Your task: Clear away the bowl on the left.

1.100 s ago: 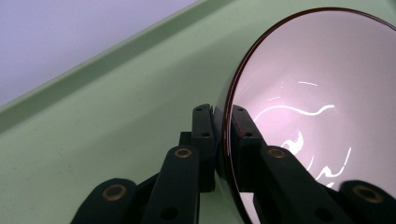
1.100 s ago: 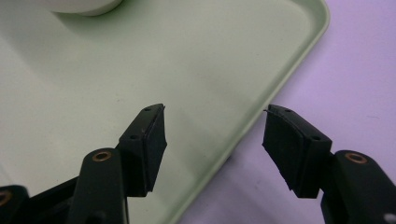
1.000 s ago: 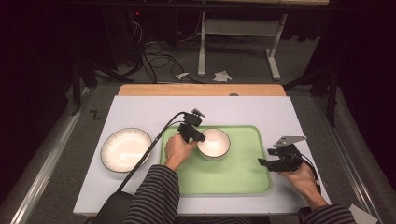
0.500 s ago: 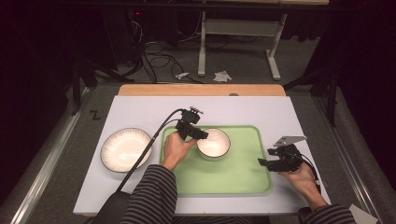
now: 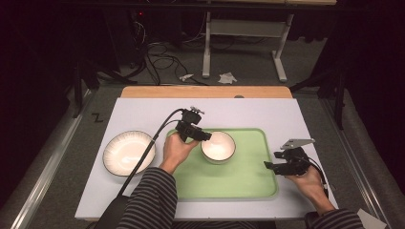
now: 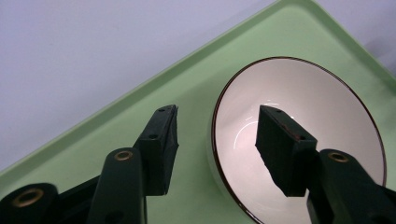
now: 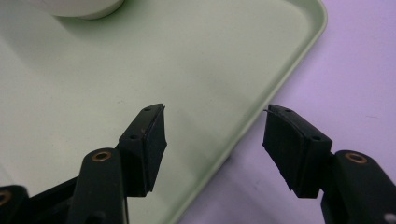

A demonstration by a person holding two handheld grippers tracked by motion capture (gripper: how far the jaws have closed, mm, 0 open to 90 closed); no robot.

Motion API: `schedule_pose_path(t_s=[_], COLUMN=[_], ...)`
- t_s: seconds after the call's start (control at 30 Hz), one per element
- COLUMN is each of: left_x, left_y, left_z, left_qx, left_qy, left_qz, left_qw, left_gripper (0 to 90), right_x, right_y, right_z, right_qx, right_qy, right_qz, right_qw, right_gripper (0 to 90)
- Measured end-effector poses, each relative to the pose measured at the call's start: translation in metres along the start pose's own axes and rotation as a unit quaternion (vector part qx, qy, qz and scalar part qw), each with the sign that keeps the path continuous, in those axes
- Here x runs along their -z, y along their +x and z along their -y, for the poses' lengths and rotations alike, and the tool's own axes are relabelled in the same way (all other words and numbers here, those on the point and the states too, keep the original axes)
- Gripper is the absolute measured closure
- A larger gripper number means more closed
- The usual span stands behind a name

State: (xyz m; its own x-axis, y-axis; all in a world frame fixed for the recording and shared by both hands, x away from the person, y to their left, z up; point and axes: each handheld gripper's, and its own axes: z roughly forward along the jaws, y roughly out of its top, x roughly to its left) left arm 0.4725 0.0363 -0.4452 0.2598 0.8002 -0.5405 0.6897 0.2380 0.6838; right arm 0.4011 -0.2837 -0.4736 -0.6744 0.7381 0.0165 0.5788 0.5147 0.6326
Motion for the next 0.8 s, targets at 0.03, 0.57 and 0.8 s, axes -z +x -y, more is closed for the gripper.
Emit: schedule_pose_path(t_s=[0.03,0.57,0.8], left_x=[0.002,0.030,0.040], left_y=[0.001,0.004,0.009], left_z=[-0.001,-0.009,-0.011], left_qx=[-0.006,-0.020,-0.018], left_qy=[0.002,-0.013,-0.020], left_qz=[0.000,0.001,0.002], left_qw=[1.0000,0.9997,0.9996], left_gripper=[48.4,46.9,46.8], right_x=[0.000,0.000,0.000], right_y=[0.000,0.001,0.000], right_z=[0.000,0.000,0.000], right_qx=[-0.004,-0.005,-0.004], right_qy=[0.002,0.002,0.001], right_qz=[0.000,0.000,0.000], right_qw=[1.0000,1.0000,1.0000], right_gripper=[40.5,40.5,40.5])
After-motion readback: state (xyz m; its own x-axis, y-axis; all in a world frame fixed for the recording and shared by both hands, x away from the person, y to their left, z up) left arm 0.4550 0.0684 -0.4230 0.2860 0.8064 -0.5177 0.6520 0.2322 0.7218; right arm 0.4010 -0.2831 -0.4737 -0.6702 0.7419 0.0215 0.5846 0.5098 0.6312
